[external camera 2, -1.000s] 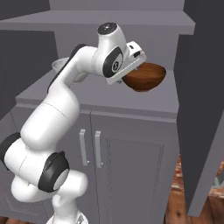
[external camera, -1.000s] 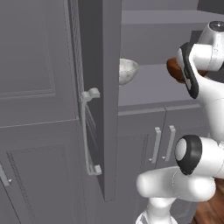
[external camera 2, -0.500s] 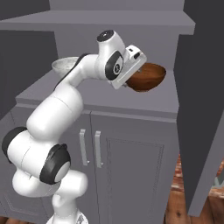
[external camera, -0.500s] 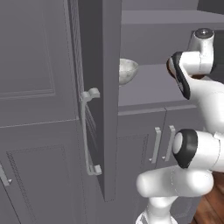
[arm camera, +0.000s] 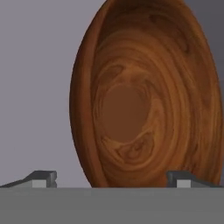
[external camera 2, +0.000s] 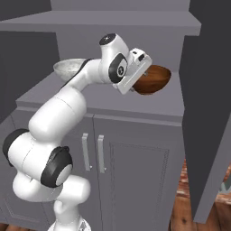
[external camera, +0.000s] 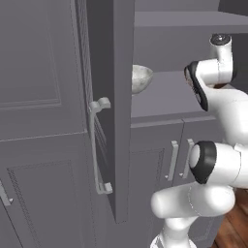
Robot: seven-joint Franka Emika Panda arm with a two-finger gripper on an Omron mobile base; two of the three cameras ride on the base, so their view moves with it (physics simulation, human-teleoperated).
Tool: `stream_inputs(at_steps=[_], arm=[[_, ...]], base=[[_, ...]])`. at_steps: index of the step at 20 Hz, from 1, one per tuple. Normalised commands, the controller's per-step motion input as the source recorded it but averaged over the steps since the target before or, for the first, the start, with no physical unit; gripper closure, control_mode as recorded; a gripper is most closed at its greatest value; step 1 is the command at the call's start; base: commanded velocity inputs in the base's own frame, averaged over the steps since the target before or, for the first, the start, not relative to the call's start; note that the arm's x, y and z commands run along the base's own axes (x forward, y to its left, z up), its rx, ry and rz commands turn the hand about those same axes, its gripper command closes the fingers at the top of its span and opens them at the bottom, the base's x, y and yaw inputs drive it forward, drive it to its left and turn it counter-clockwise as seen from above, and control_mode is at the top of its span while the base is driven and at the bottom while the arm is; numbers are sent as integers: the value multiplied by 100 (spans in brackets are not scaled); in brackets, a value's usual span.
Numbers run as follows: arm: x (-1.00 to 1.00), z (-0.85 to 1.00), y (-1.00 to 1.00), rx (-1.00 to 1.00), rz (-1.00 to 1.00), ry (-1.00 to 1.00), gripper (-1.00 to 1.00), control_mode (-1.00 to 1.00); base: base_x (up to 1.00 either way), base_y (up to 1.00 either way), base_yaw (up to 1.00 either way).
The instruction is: Pick both bowls and place them on the counter. Then place the mushroom in one bowl and place the eggplant in the other bowl.
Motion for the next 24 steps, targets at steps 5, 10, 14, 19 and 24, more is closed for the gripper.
stream_inputs(at_steps=[5,10,14,19,24], arm=[[17,-12,0,-7,0,7,-100,-100],[2,-20,0,-4,0,5,100,-100],[-15,-18,0,-1,0,1,100,-100],[-47,-16,1,-2,1,-6,100,-100],[-73,-17,1,0,0,-16,100,-100]], base=[[0,0,0],[0,0,0],[0,0,0],[0,0,0],[0,0,0]])
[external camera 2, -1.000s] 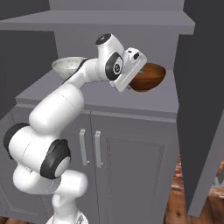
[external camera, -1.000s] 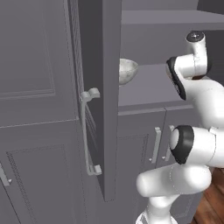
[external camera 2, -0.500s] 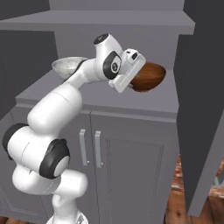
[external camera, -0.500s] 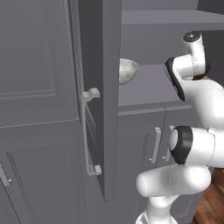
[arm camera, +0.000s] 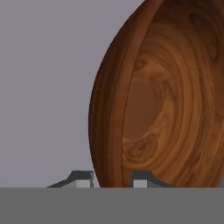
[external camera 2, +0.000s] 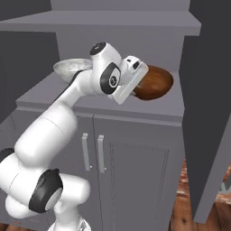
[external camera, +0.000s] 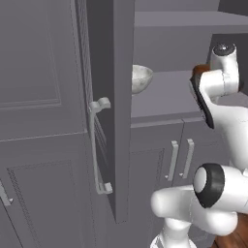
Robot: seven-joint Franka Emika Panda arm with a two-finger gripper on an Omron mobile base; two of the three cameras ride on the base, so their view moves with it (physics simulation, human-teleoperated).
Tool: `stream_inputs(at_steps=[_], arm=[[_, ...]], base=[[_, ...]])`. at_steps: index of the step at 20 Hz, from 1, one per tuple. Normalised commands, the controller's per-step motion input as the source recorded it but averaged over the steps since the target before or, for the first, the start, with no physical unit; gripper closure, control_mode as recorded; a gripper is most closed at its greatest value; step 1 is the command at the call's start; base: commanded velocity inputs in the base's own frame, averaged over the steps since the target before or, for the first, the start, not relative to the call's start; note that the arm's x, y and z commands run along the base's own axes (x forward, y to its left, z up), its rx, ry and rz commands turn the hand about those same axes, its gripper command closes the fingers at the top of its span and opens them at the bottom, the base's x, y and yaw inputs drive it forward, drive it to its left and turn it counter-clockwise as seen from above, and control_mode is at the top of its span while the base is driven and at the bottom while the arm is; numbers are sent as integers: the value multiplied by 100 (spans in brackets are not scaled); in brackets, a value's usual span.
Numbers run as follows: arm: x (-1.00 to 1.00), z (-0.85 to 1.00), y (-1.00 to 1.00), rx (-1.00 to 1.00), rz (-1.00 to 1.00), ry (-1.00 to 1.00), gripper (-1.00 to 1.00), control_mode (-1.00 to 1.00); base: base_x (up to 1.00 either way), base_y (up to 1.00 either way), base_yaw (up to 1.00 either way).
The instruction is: Pick both bowls and place them on the counter. Then place the mushroom in one bowl and place the eggplant in the other bowl.
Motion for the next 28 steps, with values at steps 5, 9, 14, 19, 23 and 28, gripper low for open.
stream_inputs(at_steps=[5,9,14,19,23,28], arm=[[-98,27,43,-5,0,-21,100,-100],[-100,45,40,-9,0,-7,100,-100],[-100,21,28,-15,2,1,100,-100],[-100,21,32,-16,6,10,100,-100],[-100,7,29,-14,7,15,100,-100],[-100,1,32,-11,6,18,100,-100]], base=[[0,0,0],[0,0,0],[0,0,0],[0,0,0],[0,0,0],[0,0,0]])
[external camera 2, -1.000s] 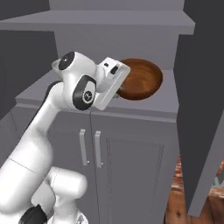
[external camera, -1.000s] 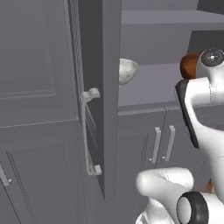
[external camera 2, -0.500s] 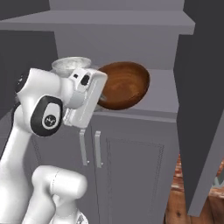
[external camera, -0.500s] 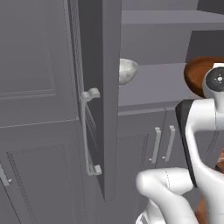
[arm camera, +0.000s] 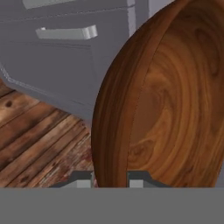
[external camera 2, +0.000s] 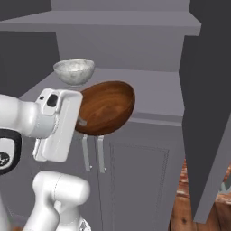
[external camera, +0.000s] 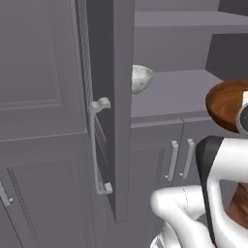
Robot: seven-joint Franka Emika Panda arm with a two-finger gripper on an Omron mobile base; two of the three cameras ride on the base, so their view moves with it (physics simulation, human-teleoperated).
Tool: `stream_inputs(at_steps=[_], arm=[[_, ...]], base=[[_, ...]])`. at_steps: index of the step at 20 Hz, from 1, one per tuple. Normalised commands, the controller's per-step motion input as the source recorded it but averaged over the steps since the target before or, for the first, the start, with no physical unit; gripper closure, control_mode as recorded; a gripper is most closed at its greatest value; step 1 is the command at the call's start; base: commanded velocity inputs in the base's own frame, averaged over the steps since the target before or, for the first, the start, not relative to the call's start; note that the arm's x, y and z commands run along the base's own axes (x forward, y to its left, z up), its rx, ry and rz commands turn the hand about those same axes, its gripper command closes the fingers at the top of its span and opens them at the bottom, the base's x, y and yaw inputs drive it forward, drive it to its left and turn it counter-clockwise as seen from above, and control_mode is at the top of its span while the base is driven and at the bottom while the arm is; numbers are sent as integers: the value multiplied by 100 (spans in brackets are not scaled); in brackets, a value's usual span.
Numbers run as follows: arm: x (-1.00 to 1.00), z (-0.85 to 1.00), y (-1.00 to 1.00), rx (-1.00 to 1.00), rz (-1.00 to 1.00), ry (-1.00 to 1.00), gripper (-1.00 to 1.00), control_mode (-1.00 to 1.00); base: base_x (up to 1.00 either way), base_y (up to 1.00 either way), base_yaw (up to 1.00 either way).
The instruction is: Pick both bowls and place them on the counter. Then place the mushroom in one bowl and place the eggplant in the other bowl.
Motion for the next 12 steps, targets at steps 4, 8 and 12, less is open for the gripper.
stream_inputs(at_steps=[4,8,12], arm=[[-100,-15,18,-3,6,13,100,-100],[-39,-18,20,-4,1,5,100,-100],[-8,0,1,0,0,0,100,-100]], base=[[0,0,0],[0,0,0],[0,0,0]])
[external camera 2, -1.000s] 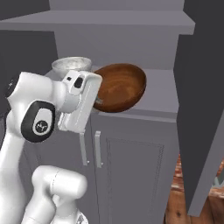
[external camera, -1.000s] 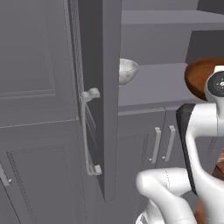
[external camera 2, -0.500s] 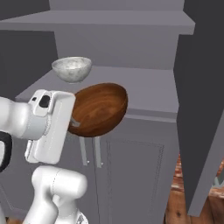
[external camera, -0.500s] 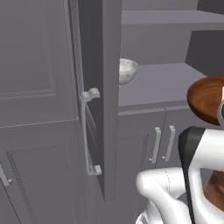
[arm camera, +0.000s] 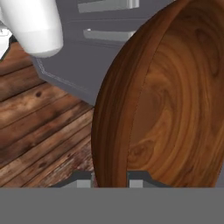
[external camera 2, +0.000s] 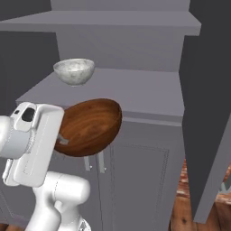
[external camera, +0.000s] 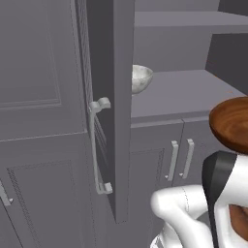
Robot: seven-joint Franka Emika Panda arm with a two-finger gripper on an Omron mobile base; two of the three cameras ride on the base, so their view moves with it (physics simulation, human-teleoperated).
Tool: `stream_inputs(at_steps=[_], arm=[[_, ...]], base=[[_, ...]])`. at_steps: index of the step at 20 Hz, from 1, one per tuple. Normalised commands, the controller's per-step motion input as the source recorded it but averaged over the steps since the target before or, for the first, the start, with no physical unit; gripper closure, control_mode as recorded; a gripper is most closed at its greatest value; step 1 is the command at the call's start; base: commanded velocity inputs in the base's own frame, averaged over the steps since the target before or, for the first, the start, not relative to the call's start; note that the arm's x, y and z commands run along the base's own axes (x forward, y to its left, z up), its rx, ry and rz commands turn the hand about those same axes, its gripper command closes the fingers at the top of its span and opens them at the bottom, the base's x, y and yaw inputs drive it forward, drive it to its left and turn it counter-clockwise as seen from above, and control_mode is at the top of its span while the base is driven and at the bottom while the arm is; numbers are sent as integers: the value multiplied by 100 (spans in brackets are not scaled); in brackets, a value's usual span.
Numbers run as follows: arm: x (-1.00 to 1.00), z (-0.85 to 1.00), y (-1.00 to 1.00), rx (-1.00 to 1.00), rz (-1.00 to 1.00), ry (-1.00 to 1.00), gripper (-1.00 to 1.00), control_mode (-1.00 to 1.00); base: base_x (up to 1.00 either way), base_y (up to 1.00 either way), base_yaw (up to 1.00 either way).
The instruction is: Pick both bowls and place them on the counter. Then place the mushroom in one bowl and place the eggplant in the other bowl.
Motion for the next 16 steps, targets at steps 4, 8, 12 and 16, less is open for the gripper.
stream_inputs(at_steps=[4,8,12,16], arm=[[-10,-1,0,0,0,-1,100,100],[0,0,0,0,0,0,100,100],[0,0,0,0,0,0,100,100],[0,0,0,0,0,0,100,100]], base=[[-29,4,-2],[-81,9,-14],[-76,28,-17],[-70,32,-20]])
